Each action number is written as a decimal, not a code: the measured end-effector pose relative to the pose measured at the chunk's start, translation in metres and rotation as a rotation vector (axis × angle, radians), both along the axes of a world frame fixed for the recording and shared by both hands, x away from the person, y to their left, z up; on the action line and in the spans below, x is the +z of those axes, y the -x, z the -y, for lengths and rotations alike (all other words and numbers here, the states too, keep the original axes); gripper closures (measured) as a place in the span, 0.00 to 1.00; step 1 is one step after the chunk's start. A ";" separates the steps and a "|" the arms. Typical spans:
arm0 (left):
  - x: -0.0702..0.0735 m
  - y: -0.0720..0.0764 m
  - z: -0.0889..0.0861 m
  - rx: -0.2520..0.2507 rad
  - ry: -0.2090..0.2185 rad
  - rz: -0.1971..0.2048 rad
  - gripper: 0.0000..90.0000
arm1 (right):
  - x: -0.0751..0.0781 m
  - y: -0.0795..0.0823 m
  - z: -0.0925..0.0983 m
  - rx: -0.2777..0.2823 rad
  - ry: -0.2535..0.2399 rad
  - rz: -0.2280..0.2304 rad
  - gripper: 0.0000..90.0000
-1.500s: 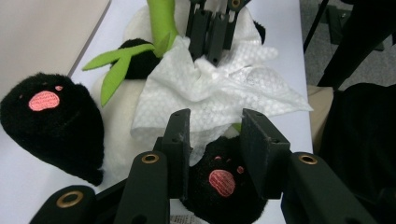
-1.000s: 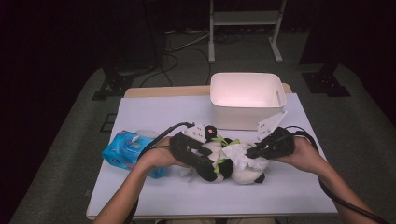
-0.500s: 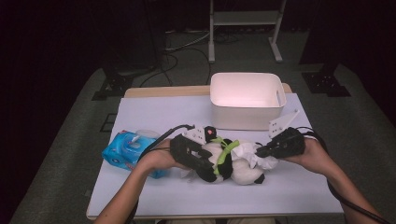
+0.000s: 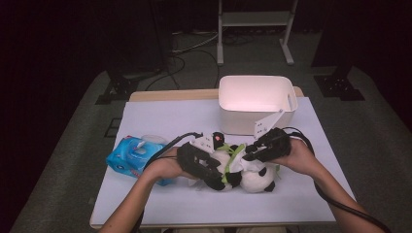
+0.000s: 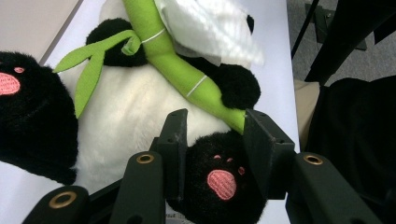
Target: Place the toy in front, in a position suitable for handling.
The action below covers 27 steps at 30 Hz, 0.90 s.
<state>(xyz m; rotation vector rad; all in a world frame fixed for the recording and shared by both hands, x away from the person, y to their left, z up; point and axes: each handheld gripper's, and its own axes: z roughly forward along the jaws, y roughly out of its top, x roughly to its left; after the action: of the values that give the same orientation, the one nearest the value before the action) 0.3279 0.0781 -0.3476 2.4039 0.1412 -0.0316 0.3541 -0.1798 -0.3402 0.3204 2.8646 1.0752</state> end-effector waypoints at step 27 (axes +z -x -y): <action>0.000 -0.008 0.021 0.014 -0.053 0.062 0.64 | -0.008 0.019 0.006 0.051 -0.014 -0.001 0.90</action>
<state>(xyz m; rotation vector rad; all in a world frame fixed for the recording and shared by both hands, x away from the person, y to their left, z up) 0.3356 0.0567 -0.3474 2.4538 0.1316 0.0541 0.3351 -0.1860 -0.3482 0.2499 2.8827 1.1044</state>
